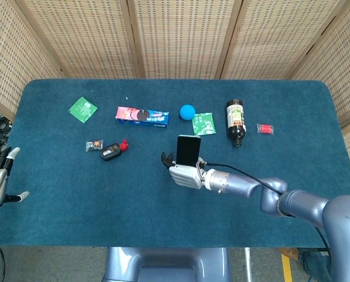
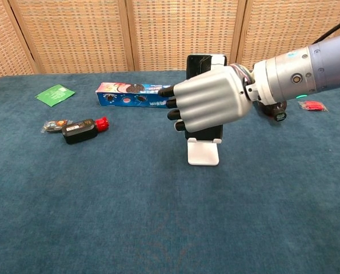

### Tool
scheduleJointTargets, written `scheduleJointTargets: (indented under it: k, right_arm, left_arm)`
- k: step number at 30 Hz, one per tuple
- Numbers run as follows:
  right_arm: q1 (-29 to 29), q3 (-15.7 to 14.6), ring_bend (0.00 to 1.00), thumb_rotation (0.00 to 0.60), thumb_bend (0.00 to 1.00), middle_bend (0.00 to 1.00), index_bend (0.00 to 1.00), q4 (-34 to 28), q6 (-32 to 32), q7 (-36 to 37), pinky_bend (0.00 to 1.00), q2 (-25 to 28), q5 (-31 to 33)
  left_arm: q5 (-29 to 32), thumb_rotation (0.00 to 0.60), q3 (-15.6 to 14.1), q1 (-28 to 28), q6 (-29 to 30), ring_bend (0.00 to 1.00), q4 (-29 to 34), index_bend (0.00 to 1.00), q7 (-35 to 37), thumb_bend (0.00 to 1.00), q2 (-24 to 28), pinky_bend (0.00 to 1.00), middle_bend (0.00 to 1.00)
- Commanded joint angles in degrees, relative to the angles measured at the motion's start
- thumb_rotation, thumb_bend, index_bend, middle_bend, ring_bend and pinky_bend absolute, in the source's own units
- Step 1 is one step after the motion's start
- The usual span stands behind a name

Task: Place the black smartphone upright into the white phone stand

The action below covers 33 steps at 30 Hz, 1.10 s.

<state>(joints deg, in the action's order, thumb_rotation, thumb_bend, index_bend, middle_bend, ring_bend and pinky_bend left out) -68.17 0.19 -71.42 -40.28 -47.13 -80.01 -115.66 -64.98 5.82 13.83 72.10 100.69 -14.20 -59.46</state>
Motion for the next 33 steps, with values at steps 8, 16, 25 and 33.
scheduleJointTargets:
  k: [8, 16, 25, 33]
  right_arm:
    - [1.41, 0.19, 0.24, 0.6, 0.33, 0.26, 0.31, -1.65, -0.77, -1.62, 0.19, 1.19, 1.45]
    - [2.88, 0.31, 0.23, 0.6, 0.33, 0.25, 0.31, -3.42, -1.66, -3.18, 0.19, 2.8, 2.39]
    - [10.2, 1.79, 0.23, 0.6, 0.33, 0.25, 0.31, -10.47, -13.07, -1.09, 0.19, 9.15, 6.03]
    - [33.76, 2.89, 0.04, 0.6, 0.02, 0.04, 0.09, -21.41, -38.07, 12.19, 0.03, 13.71, 25.37]
  left_arm:
    - [-0.71, 0.6, -0.19, -0.27, 0.6, 0.0, 0.42, 0.0, 0.36, 0.0, 0.26, 0.0, 0.0]
    - [-1.52, 0.6, -0.38, -0.58, 1.18, 0.0, 0.81, 0.0, 0.8, 0.0, 0.54, 0.0, 0.0]
    - [-3.3, 0.6, -0.69, -0.97, 1.76, 0.0, 1.29, 0.0, 2.2, 0.0, 1.07, 0.0, 0.0]
    - [-10.05, 0.6, -1.89, -2.11, 4.62, 0.0, 1.67, 0.0, 5.2, 0.0, 1.43, 0.0, 0.0]
